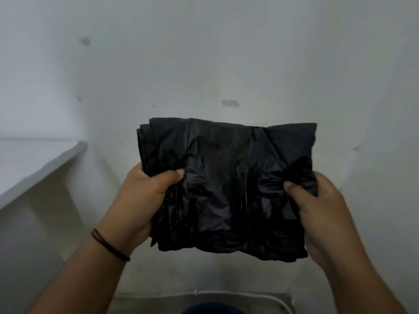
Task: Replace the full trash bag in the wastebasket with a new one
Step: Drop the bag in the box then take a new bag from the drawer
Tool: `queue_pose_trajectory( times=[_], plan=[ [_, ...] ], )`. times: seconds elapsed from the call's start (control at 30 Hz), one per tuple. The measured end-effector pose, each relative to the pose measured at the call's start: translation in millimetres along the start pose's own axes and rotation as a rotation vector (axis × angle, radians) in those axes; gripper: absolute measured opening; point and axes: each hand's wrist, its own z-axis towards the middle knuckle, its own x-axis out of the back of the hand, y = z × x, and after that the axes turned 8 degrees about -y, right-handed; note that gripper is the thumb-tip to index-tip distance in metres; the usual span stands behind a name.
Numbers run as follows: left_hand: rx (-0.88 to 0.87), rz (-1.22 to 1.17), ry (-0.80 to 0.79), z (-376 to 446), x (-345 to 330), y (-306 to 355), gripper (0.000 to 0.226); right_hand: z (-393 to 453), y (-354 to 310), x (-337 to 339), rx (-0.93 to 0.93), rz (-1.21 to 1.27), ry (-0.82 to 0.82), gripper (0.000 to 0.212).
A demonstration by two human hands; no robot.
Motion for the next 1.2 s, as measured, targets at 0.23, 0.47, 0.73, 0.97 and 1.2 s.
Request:
queue_pose_trajectory(
  times=[0.23, 0.47, 0.73, 0.97, 1.2],
  plan=[
    [-0.033, -0.050, -0.036, -88, 3, -32, 0.022, -69, 39, 40, -0.079, -0.169, 0.117, 0.061],
    [0.059, -0.226, 0.018, -186, -42, -14, 0.024, -238, 8, 17, 0.508, -0.745, -0.290, 0.105],
    [0.031, -0.327, -0.255, -267, -68, 28, 0.042, -296, -24, 19, 0.732, -0.671, -0.038, 0.052],
    [-0.473, 0.225, -0.272, -310, -85, -6, 0.039, -299, -61, 37, 0.276, -0.054, -0.046, 0.016],
    [-0.177, 0.179, -0.138, -303, -72, -21, 0.081, -300, -65, 37, 0.118, 0.208, -0.302, 0.017]
  ],
)
